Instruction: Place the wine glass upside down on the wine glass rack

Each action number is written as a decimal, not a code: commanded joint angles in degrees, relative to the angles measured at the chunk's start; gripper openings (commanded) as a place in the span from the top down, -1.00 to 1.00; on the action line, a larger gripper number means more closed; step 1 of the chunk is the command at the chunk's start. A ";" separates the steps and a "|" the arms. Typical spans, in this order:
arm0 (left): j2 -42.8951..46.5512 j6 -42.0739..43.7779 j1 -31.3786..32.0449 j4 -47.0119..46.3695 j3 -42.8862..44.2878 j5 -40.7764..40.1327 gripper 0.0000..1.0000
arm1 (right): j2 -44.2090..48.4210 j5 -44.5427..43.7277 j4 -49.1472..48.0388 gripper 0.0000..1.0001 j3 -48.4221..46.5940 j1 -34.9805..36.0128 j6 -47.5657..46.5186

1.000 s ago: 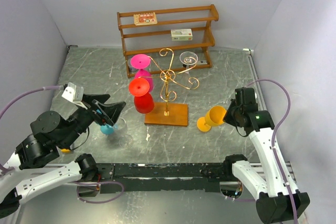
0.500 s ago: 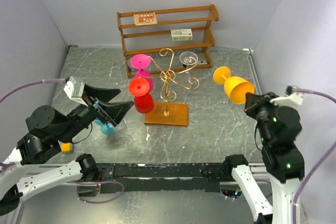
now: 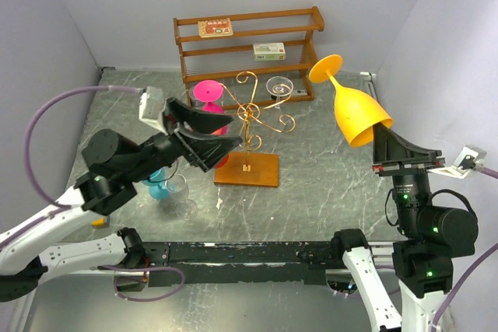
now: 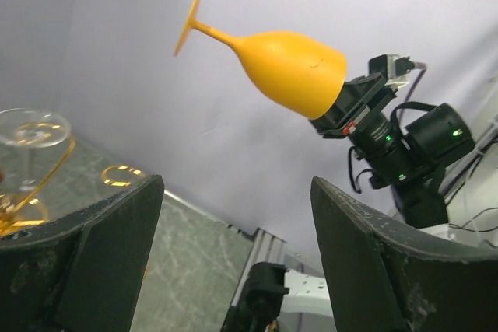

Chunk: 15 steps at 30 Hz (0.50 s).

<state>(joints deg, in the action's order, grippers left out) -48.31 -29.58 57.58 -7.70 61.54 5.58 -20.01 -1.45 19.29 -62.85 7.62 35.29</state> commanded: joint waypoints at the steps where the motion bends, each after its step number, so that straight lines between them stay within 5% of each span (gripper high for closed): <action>1: -6.50 -6.29 0.25 -13.41 3.52 7.85 -0.76 | 0.69 5.88 -10.15 1.00 2.59 0.11 3.08; 15: -19.15 -18.99 3.58 -30.14 5.49 -3.51 -0.70 | -1.43 18.19 -24.82 1.00 9.13 0.11 11.03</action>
<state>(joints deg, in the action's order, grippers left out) -67.64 -45.58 59.57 -29.08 66.08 7.35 -20.88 12.88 0.60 -54.26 7.62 43.75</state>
